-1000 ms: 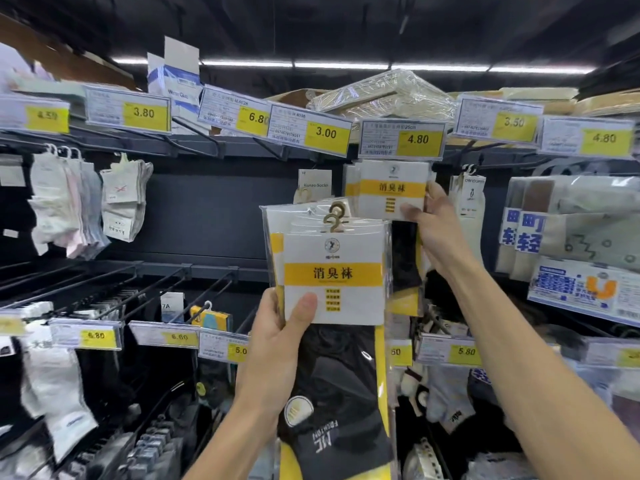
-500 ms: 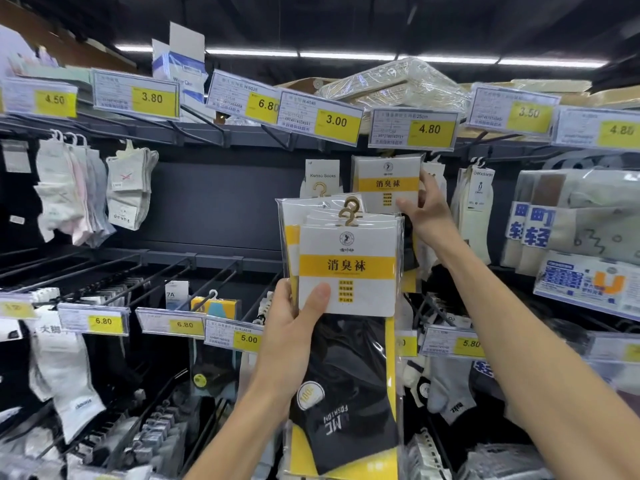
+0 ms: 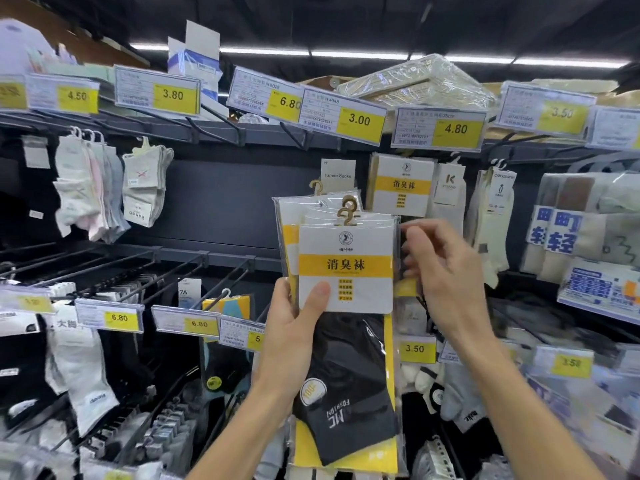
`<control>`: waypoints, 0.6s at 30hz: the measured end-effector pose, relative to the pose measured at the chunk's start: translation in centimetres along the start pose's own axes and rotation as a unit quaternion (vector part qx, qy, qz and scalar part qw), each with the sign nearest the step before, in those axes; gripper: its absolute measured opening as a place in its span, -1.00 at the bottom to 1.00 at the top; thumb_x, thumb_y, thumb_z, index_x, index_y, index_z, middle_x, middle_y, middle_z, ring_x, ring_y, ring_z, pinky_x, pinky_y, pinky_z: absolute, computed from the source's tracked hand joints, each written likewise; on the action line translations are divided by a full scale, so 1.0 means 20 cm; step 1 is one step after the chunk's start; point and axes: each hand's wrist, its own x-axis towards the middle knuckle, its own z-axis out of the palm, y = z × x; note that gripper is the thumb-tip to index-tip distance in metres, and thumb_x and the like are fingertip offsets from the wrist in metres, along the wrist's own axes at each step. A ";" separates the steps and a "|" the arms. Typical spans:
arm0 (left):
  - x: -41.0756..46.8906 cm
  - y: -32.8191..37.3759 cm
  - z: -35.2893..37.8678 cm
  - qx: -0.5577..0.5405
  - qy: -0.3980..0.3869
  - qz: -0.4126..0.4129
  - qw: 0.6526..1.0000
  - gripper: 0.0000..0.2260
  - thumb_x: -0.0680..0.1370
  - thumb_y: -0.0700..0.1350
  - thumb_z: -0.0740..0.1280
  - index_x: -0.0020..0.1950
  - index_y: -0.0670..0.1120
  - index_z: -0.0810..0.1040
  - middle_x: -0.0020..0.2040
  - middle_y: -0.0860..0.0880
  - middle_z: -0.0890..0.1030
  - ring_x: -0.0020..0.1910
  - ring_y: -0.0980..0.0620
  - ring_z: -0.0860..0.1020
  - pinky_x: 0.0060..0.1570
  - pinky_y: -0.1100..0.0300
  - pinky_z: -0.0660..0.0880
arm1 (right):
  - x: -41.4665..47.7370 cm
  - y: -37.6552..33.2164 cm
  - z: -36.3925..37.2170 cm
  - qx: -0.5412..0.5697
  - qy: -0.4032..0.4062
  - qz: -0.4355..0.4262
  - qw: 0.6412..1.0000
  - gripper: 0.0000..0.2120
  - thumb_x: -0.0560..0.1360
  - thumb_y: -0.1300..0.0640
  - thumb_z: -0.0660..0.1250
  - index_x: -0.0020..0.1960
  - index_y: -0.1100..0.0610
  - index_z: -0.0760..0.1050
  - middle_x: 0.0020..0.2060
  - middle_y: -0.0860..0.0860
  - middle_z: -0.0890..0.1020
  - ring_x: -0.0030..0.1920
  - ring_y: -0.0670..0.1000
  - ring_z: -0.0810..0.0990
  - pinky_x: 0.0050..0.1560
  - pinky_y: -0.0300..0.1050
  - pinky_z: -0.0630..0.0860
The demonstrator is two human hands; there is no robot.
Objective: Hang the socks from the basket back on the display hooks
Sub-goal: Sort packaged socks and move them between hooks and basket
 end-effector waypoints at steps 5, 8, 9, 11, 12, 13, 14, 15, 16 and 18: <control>0.02 -0.04 0.02 -0.017 0.007 0.001 1.000 -0.58 0.45 0.23 0.44 0.20 0.04 0.51 0.12 0.04 0.71 0.12 0.04 0.68 -0.02 0.26 0.62 | -0.14 -0.06 0.04 -0.034 -0.085 0.056 0.994 -0.51 0.26 -0.28 0.49 0.12 -0.30 0.39 -0.07 -0.21 0.61 -0.17 -0.11 0.62 -0.18 -0.24 0.58; 0.02 -0.05 0.03 -0.024 0.010 -0.010 1.000 -0.56 0.49 0.33 0.29 0.16 0.03 0.54 0.15 -0.05 0.67 0.18 -0.03 0.63 0.11 0.02 0.59 | -0.10 -0.02 0.00 0.022 -0.093 0.101 0.990 -0.59 0.32 -0.09 0.56 0.08 -0.21 0.45 -0.04 -0.21 0.66 -0.12 -0.10 0.68 -0.09 -0.12 0.64; 0.03 -0.06 0.03 -0.018 0.004 -0.012 1.000 -0.55 0.52 0.32 0.22 0.17 0.00 0.54 0.16 -0.08 0.65 0.20 -0.05 0.61 0.15 -0.05 0.56 | -0.10 -0.01 -0.02 0.041 -0.093 0.114 0.988 -0.62 0.35 -0.02 0.57 0.07 -0.17 0.47 -0.03 -0.18 0.68 -0.09 -0.08 0.69 -0.03 -0.06 0.66; 0.04 -0.07 0.02 0.003 0.001 -0.004 1.000 -0.69 0.60 0.22 0.17 0.13 0.07 0.54 0.11 0.00 0.67 0.16 0.04 0.63 0.09 0.04 0.55 | -0.09 0.01 -0.04 0.067 -0.095 0.131 0.985 -0.65 0.37 0.04 0.56 0.07 -0.11 0.49 -0.01 -0.15 0.70 -0.03 -0.08 0.70 -0.02 -0.09 0.67; 0.05 -0.07 0.02 0.010 0.001 0.002 1.000 -0.79 0.64 0.15 0.16 0.09 0.13 0.55 0.08 0.07 0.68 0.12 0.11 0.64 0.03 0.13 0.56 | -0.10 0.01 -0.04 0.074 -0.098 0.137 0.983 -0.65 0.37 0.04 0.55 0.08 -0.10 0.49 0.00 -0.15 0.70 -0.02 -0.09 0.71 -0.04 -0.13 0.67; 0.05 -0.07 0.02 0.018 0.000 0.009 1.000 -0.83 0.67 0.09 0.17 0.05 0.18 0.56 0.05 0.12 0.69 0.09 0.15 0.65 -0.03 0.18 0.57 | -0.10 0.01 -0.05 0.080 -0.100 0.144 0.981 -0.65 0.38 0.04 0.54 0.09 -0.07 0.49 0.00 -0.15 0.70 -0.01 -0.11 0.70 -0.08 -0.18 0.67; 0.06 -0.07 0.02 0.026 0.002 0.015 1.000 -0.83 0.68 0.06 0.18 0.02 0.20 0.56 0.04 0.13 0.69 0.07 0.17 0.65 -0.07 0.22 0.59 | -0.11 0.01 -0.05 0.087 -0.102 0.150 0.980 -0.65 0.39 0.06 0.53 0.10 -0.05 0.49 0.00 -0.16 0.70 -0.01 -0.13 0.70 -0.11 -0.24 0.65; 0.07 -0.08 0.02 0.032 0.003 0.020 0.999 -0.84 0.68 0.06 0.20 0.00 0.21 0.56 0.03 0.12 0.70 0.06 0.16 0.66 -0.09 0.25 0.59 | -0.11 0.01 -0.06 0.094 -0.105 0.155 0.978 -0.66 0.40 0.09 0.52 0.11 -0.02 0.50 0.00 -0.17 0.71 -0.01 -0.16 0.70 -0.13 -0.29 0.63; 0.07 -0.08 0.01 0.033 0.002 0.022 0.999 -0.87 0.65 0.09 0.22 0.01 0.20 0.56 0.04 0.11 0.70 0.06 0.14 0.67 -0.09 0.25 0.60 | -0.11 0.01 -0.06 0.096 -0.109 0.158 0.977 -0.67 0.40 0.11 0.52 0.12 0.01 0.50 -0.01 -0.18 0.71 -0.01 -0.17 0.69 -0.14 -0.32 0.61; 0.08 -0.08 0.00 0.033 -0.006 0.028 0.999 -0.87 0.58 0.19 0.28 0.05 0.20 0.56 0.09 0.09 0.70 0.11 0.10 0.67 -0.04 0.22 0.61 | -0.10 0.01 -0.07 0.101 -0.117 0.171 0.973 -0.66 0.40 0.11 0.51 0.12 0.03 0.50 0.00 -0.15 0.72 0.00 -0.13 0.70 -0.11 -0.22 0.65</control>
